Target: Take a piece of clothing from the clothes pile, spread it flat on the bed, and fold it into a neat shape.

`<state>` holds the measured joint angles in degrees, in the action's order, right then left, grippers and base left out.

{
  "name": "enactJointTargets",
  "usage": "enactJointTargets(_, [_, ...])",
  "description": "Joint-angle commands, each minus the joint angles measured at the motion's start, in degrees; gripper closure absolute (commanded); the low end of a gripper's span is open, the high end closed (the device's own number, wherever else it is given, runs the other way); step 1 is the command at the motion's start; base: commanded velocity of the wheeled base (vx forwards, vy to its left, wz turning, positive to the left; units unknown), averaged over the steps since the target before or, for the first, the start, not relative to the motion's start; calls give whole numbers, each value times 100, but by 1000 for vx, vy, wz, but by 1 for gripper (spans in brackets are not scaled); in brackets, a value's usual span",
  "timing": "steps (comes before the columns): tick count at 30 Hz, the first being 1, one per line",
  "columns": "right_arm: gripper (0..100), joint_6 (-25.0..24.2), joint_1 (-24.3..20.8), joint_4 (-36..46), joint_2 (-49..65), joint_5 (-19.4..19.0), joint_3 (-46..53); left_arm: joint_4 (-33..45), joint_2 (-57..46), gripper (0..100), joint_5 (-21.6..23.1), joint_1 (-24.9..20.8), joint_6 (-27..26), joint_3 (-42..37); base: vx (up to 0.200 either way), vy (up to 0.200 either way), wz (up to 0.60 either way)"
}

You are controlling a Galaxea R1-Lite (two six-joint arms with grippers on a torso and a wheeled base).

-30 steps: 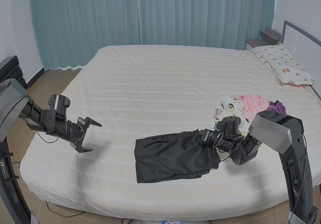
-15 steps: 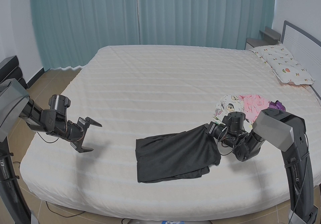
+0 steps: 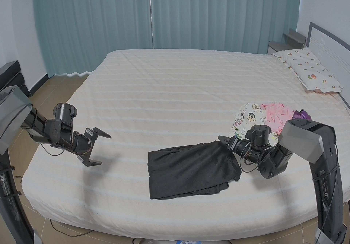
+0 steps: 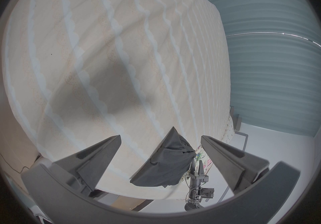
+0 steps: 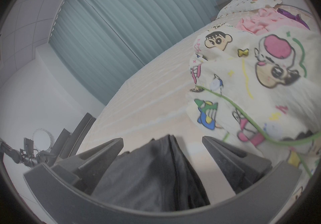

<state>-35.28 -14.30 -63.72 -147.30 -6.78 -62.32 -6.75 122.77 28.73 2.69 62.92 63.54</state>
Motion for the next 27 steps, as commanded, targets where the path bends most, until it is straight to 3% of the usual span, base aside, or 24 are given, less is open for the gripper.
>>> enactJointTargets(1, [0,47,103,-492,773,-641,1451,-1,10,0,1,-6,1,10,0,0,0])
enactJointTargets(6, [0,74,85,-1011,738,-948,2268,-1,10,0,1,-6,-7,10,0,0,0])
enactJointTargets(18, [0,364,59,-1028,694,-1036,2690,-1,19,0,-8,-23,-16,1,0,0,0])
enactJointTargets(19, [100,443,59,-984,694,-1054,2707,-1,19,0,-8,-23,-25,1,0,0,0])
enactJointTargets(23, [100,496,76,-984,790,-1062,2945,-1,19,0,-8,-23,-16,1,0,0,0])
enactJointTargets(27, [100,874,147,-984,852,-1071,3182,-1,19,0,-17,-23,-16,1,0,0,0])
